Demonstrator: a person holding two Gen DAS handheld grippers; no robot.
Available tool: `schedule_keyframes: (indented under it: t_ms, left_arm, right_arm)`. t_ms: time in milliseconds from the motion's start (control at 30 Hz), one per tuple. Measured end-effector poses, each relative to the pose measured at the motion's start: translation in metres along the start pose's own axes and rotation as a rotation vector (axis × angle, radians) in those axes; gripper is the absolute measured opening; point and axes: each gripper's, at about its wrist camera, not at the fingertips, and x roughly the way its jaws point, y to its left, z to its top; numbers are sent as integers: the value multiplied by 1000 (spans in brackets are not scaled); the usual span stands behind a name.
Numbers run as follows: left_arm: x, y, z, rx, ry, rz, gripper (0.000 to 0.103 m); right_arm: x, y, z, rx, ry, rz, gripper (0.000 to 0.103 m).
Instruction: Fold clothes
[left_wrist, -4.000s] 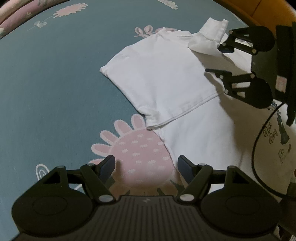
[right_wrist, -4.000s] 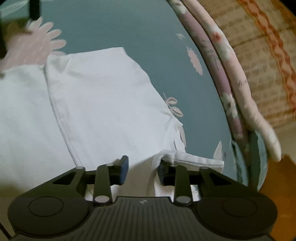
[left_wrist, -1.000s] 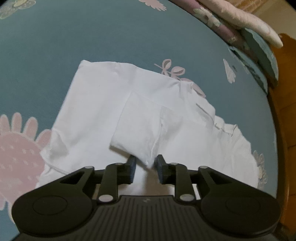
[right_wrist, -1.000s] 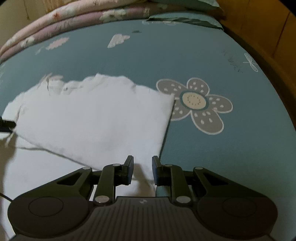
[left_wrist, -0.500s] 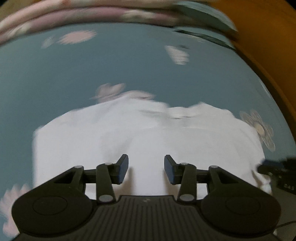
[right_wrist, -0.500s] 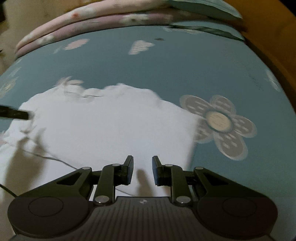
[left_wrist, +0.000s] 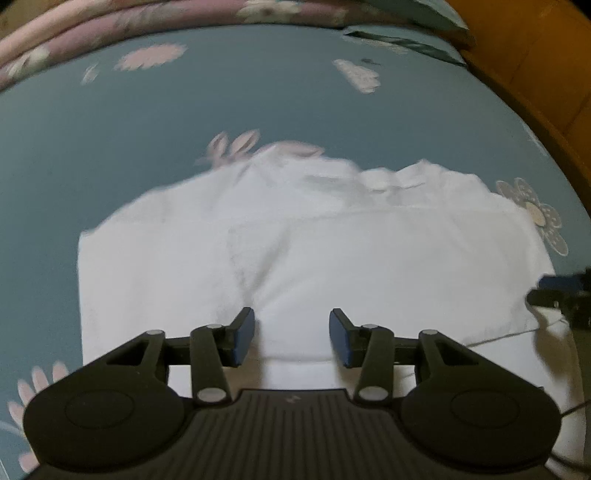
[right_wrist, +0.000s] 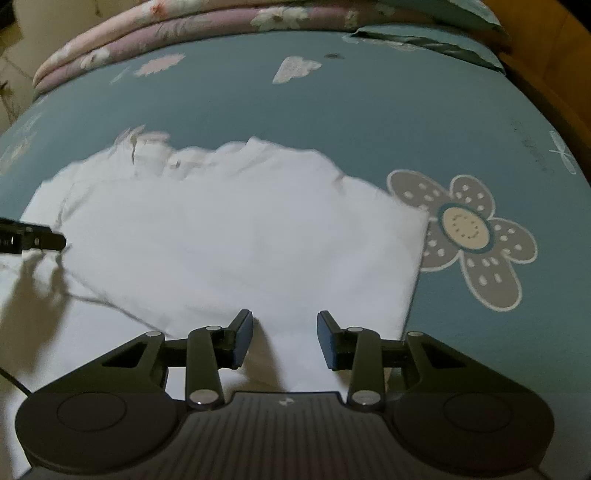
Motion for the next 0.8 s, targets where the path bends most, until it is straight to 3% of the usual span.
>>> schedule_keyframes:
  t_ms: [100,200,333,500,667,800]
  left_arm:
    - [5,-18,16,80,-53,-38,50]
    - [24,-30,24,110,-48,-53,52]
    - [41,-13,19,49,15,6,52]
    - [23,8,19,-6,-3,19,51]
    - [31,13,24,-5,18,48,54]
    - [31,19,28,-56,2,48,54]
  right_arm:
    - [-1,-11,13,21,-40,-28,46]
    - [13,-28,24,59,-54,-67,46]
    - [29,-55,20,116,-45,-71,46]
    - [13,-72,27,173,-81,-83,46]
    - [27,-61,41,142,-80,-37,47]
    - [44,-59,45,133,-50,-83,49]
